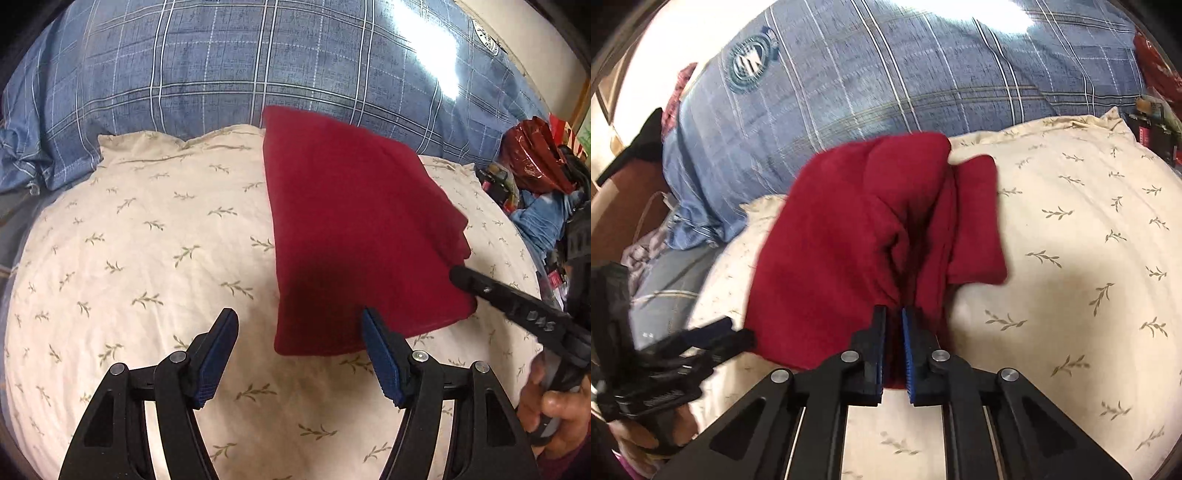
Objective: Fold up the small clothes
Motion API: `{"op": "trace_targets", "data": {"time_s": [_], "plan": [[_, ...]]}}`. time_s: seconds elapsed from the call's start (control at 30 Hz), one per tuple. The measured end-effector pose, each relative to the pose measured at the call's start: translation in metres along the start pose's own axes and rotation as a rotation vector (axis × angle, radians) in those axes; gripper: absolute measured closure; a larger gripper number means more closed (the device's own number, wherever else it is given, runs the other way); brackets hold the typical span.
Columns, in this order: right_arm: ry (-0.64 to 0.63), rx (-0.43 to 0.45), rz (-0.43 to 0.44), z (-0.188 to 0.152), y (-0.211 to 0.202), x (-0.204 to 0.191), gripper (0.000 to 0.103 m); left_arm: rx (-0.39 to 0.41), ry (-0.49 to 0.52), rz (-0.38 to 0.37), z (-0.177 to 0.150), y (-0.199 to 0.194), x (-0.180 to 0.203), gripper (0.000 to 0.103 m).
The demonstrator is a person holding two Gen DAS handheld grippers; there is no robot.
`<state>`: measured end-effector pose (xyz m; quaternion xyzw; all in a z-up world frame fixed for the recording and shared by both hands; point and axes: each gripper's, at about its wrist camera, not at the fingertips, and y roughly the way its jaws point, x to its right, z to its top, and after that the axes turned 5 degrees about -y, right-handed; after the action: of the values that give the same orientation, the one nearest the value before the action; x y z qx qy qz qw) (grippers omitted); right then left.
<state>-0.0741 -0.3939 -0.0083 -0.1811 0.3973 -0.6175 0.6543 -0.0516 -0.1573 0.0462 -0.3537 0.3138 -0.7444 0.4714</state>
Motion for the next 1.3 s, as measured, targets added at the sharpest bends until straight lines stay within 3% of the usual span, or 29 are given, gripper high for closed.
{"op": "trace_targets", "data": {"time_s": [0.1, 0.17, 0.2, 0.43, 0.47, 0.53, 0.67, 0.87, 1.07, 1.13, 1.23, 1.3], "plan": [[-0.023, 0.06, 0.001, 0.002, -0.021, -0.011, 0.08, 0.01, -0.002, 0.004, 0.001, -0.002, -0.003, 0.035], [-0.043, 0.1, 0.016, 0.001, -0.031, -0.018, 0.058, 0.023, -0.016, -0.013, 0.001, -0.005, -0.007, 0.035], [-0.053, 0.113, 0.032, 0.0, -0.034, -0.021, 0.056, 0.03, -0.025, -0.024, 0.0, -0.007, -0.009, 0.035], [-0.135, 0.127, 0.047, -0.009, -0.029, -0.046, 0.061, 0.038, -0.089, -0.069, -0.012, -0.017, -0.036, 0.032], [-0.146, 0.115, 0.063, -0.01, -0.027, -0.048, 0.063, 0.036, -0.099, -0.066, -0.013, -0.018, -0.039, 0.032], [-0.175, 0.09, 0.096, -0.011, -0.027, -0.051, 0.079, 0.042, -0.111, -0.064, -0.014, -0.021, -0.045, 0.032], [-0.242, 0.059, 0.142, -0.01, -0.027, -0.057, 0.087, 0.069, -0.125, -0.07, -0.016, -0.032, -0.06, 0.032], [-0.307, -0.004, 0.278, 0.002, -0.006, -0.081, 0.088, 0.095, -0.165, -0.058, -0.026, -0.04, -0.093, 0.032], [-0.369, -0.032, 0.311, 0.011, 0.027, -0.125, 0.086, 0.082, -0.228, -0.04, -0.022, -0.036, -0.116, 0.032], [-0.35, 0.008, 0.294, 0.014, 0.015, -0.121, 0.083, 0.088, -0.223, -0.042, -0.017, -0.038, -0.112, 0.032], [-0.233, 0.09, 0.187, 0.02, -0.009, -0.083, 0.06, 0.097, -0.196, -0.058, -0.01, -0.037, -0.096, 0.03], [-0.129, 0.102, 0.071, 0.029, -0.016, -0.047, 0.06, 0.093, -0.176, -0.078, -0.006, -0.032, -0.08, 0.03]]}}
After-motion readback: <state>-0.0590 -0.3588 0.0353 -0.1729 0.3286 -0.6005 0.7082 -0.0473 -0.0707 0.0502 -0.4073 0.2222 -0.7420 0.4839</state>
